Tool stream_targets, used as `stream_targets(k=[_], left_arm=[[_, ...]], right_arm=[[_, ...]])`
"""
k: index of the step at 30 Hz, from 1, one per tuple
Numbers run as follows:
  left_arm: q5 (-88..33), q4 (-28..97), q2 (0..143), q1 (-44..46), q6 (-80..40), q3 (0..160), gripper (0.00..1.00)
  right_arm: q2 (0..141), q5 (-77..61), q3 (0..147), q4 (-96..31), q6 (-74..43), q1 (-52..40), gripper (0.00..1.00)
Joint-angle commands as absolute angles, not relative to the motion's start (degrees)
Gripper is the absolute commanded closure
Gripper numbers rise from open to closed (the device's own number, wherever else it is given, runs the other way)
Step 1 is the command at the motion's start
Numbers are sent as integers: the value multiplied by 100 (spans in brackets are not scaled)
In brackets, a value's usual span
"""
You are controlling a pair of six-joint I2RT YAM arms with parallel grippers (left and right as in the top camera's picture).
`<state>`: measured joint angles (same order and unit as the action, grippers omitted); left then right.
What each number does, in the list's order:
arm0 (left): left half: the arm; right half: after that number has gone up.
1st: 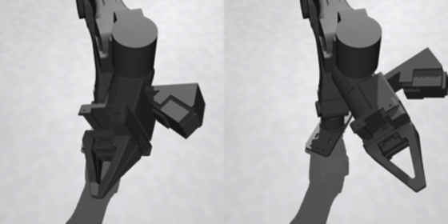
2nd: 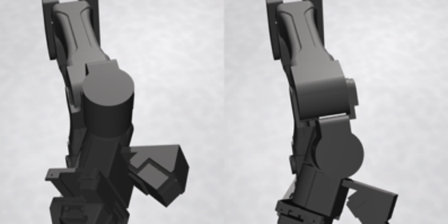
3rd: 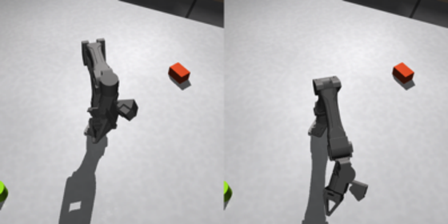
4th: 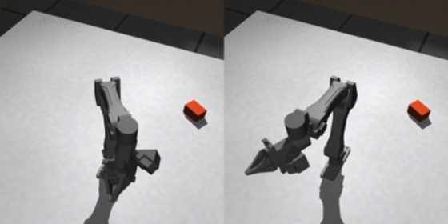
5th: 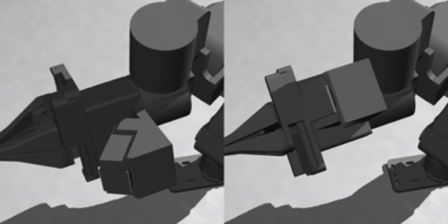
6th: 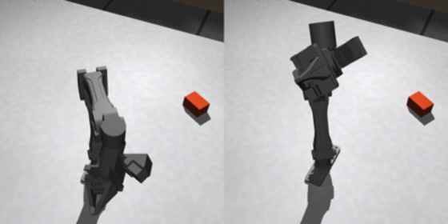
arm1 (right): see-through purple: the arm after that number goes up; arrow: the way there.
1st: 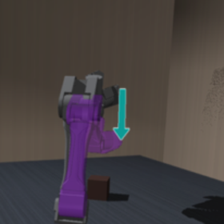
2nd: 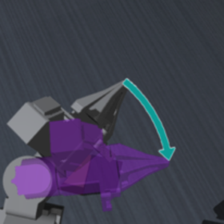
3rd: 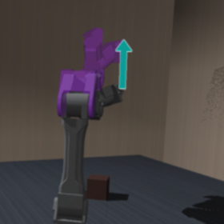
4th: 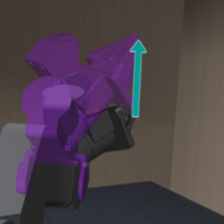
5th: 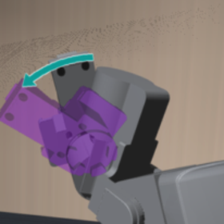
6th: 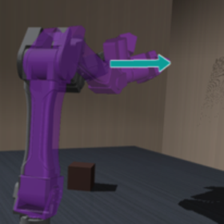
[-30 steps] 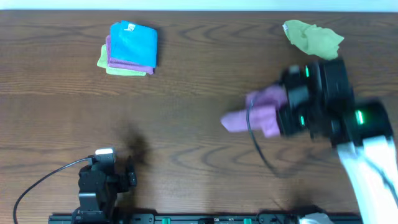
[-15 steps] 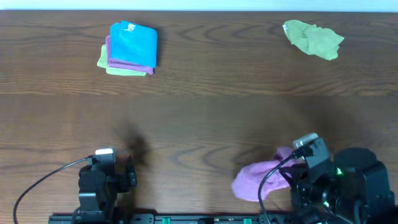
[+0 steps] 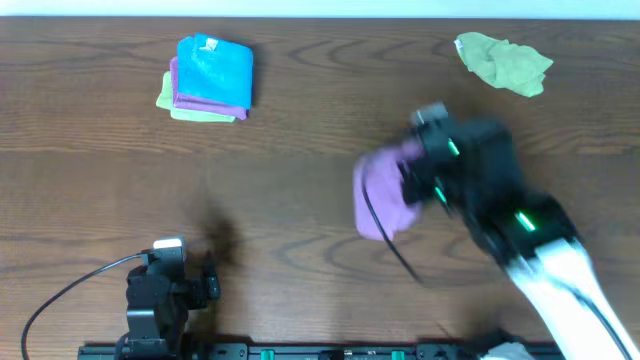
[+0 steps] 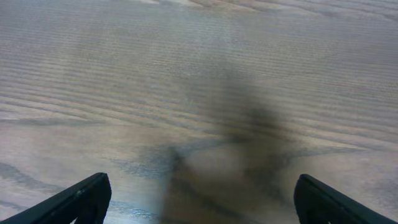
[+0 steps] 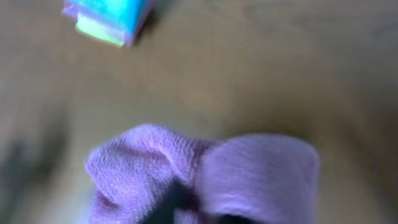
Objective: Fold the cloth
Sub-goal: 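Lift the purple cloth and carry it to the table center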
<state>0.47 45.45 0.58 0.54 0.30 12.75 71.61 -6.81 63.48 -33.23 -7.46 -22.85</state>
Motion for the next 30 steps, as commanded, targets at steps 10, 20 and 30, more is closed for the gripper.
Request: stream_targets(k=[10, 20, 30], left_arm=[[148, 4661, 21, 30, 130, 1199, 5], [-156, 4335, 21, 30, -475, 1199, 5], [-1422, 4451, 1184, 43, -582, 2303, 5]], right_arm=[[8960, -165, 7155, -3282, -1284, -2333, 1], [8709, 462, 7153, -4464, -1772, -2228, 1], [8711, -515, 6851, -4412, -1920, -1328, 1]])
